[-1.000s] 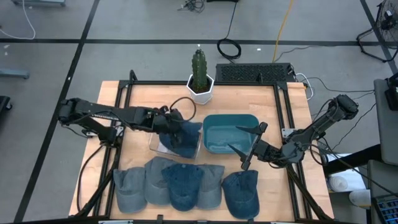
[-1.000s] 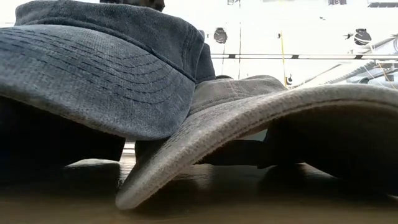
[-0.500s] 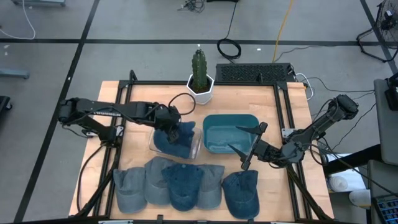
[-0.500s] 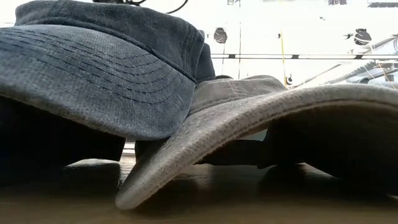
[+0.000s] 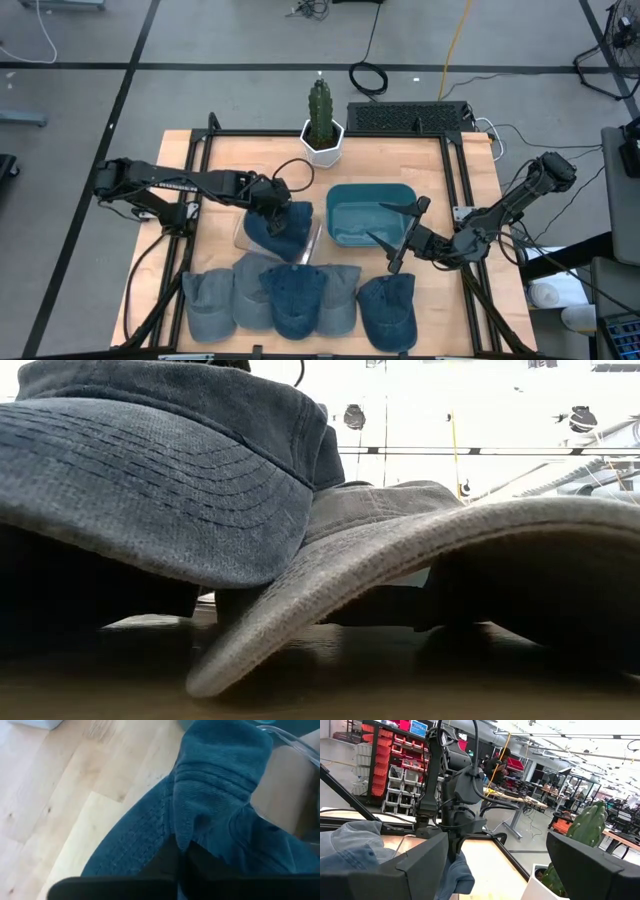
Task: Pick & Place hat
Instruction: Put the right blue cap into the transparent bin
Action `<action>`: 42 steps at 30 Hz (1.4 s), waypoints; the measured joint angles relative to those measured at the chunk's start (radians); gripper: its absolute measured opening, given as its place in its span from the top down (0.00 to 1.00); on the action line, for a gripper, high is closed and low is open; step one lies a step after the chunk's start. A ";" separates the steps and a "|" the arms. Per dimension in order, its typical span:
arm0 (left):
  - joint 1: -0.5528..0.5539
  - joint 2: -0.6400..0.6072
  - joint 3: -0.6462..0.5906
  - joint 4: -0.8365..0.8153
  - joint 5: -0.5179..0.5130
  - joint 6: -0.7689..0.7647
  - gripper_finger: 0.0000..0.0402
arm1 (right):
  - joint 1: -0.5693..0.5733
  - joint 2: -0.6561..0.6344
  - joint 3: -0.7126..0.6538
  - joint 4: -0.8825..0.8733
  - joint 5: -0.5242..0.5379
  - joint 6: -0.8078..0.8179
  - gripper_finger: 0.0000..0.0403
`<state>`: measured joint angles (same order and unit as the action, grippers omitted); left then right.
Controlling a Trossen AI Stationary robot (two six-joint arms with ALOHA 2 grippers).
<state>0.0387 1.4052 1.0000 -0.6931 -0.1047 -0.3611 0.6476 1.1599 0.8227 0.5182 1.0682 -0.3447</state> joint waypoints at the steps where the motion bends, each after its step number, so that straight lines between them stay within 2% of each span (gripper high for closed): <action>1: 0.000 0.000 0.000 0.007 0.000 0.012 0.96 | 0.000 0.000 0.000 0.000 0.000 0.000 0.19; 7: 0.000 0.000 -0.001 0.011 0.014 0.031 0.89 | 0.000 0.000 0.000 0.000 0.000 0.000 0.19; 9: 0.000 0.000 -0.001 -0.007 0.052 0.025 0.88 | 0.000 0.000 0.000 0.000 0.000 0.000 0.19; 14: 0.000 0.000 -0.001 -0.018 0.189 0.028 0.98 | 0.000 0.000 0.000 0.000 0.000 0.000 0.19; 19: 0.000 0.000 -0.001 -0.053 0.264 0.049 0.99 | 0.000 0.000 0.000 0.000 0.000 0.000 0.19; 23: 0.018 0.000 0.000 -0.068 0.257 -0.024 0.98 | 0.000 0.000 0.000 0.000 0.000 0.000 0.19; 28: 0.043 0.008 0.000 -0.072 0.271 -0.014 0.99 | 0.000 0.000 0.000 0.000 0.000 0.000 0.19; 35: 0.078 0.085 0.003 -0.060 0.309 -0.007 0.99 | 0.000 0.000 0.000 -0.001 0.000 0.000 0.19; 42: 0.100 0.180 0.001 -0.054 0.279 0.004 0.98 | 0.000 0.000 0.000 -0.014 0.000 0.001 0.19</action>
<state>0.1385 1.5857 1.0011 -0.7469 0.1745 -0.3575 0.6479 1.1595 0.8223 0.5040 1.0684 -0.3435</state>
